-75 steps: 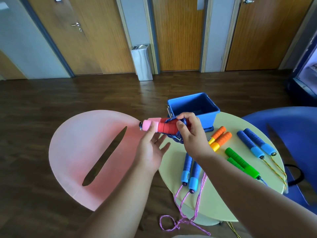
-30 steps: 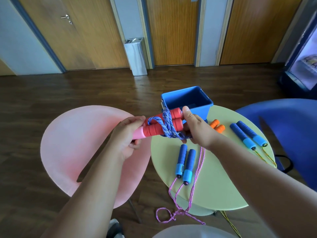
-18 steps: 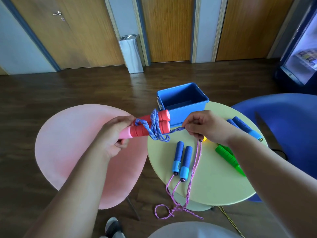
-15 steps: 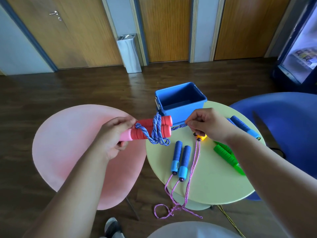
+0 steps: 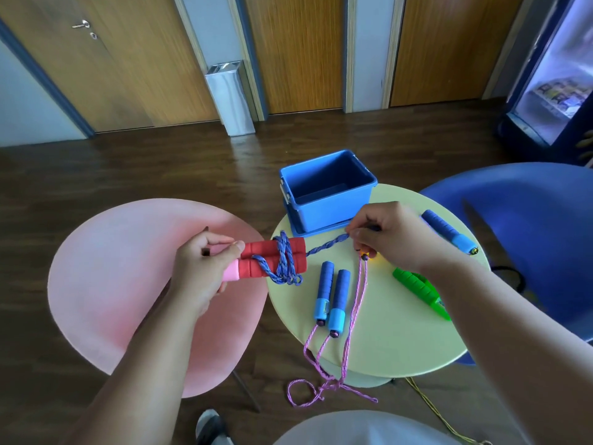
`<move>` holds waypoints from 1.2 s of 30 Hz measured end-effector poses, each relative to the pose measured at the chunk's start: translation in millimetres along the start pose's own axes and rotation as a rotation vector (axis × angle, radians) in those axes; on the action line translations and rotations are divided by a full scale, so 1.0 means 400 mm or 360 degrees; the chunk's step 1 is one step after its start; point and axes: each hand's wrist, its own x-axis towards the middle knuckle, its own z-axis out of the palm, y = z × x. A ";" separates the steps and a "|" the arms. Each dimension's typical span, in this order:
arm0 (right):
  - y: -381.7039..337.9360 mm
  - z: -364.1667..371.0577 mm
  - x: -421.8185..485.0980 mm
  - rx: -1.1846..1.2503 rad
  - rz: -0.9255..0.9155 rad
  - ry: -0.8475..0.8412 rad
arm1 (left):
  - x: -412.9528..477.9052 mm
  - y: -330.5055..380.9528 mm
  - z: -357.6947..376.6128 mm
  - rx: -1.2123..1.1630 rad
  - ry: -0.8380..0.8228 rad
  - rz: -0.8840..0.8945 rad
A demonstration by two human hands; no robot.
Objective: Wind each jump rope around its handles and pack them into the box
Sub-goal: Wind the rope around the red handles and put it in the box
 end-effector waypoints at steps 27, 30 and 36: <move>-0.116 0.098 0.053 -0.0203 -0.0119 -0.0208 | -0.044 0.081 0.163 0.0542 -0.0217 0.0562; -0.099 0.084 0.061 -0.0171 -0.0062 -0.0140 | -0.037 0.072 0.167 0.0278 -0.0472 0.0410; -0.082 0.090 0.048 -0.0021 -0.0099 0.0002 | -0.049 0.059 0.173 -0.0146 -0.0660 0.0085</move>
